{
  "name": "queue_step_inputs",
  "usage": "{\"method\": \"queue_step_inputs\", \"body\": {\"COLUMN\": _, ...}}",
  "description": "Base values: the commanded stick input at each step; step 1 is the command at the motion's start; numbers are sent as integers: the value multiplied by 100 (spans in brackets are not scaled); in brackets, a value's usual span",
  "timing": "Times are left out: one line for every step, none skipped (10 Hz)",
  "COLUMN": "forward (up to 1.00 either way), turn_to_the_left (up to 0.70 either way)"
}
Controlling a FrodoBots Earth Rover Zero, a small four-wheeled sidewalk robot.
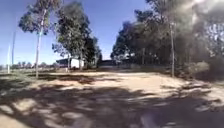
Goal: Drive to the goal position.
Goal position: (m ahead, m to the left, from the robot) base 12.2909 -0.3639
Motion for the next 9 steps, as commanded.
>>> {"method": "queue_step_inputs", "body": {"forward": 100, "turn_to_the_left": 0}}
{"method": "queue_step_inputs", "body": {"forward": 100, "turn_to_the_left": 0}}
{"method": "queue_step_inputs", "body": {"forward": 100, "turn_to_the_left": 0}}
{"method": "queue_step_inputs", "body": {"forward": 100, "turn_to_the_left": 0}}
{"method": "queue_step_inputs", "body": {"forward": 100, "turn_to_the_left": 0}}
{"method": "queue_step_inputs", "body": {"forward": 100, "turn_to_the_left": 0}}
{"method": "queue_step_inputs", "body": {"forward": 100, "turn_to_the_left": 0}}
{"method": "queue_step_inputs", "body": {"forward": 100, "turn_to_the_left": 0}}
{"method": "queue_step_inputs", "body": {"forward": 100, "turn_to_the_left": 0}}
